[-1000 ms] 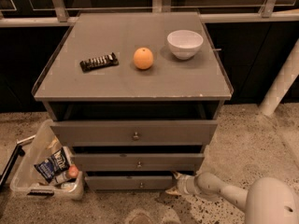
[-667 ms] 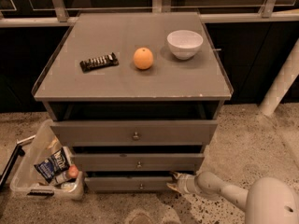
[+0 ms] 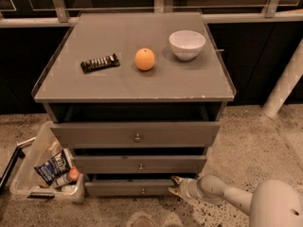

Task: Open bottom drawer

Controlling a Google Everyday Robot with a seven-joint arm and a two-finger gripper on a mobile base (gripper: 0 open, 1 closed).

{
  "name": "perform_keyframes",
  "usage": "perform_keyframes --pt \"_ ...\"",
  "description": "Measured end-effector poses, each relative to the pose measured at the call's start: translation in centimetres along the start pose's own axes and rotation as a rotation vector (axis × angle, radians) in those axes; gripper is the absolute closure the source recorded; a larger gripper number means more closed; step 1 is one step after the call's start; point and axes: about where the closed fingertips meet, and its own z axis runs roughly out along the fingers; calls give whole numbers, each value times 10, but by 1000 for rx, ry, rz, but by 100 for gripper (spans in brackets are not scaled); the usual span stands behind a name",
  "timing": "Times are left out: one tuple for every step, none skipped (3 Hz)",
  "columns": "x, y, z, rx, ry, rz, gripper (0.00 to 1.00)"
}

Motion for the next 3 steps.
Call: perform_keyframes --pt "3 15 -13 -19 -6 -9 100" --pt "3 15 -13 -20 -6 -9 81" --pt "3 15 -13 -20 -6 -9 57"
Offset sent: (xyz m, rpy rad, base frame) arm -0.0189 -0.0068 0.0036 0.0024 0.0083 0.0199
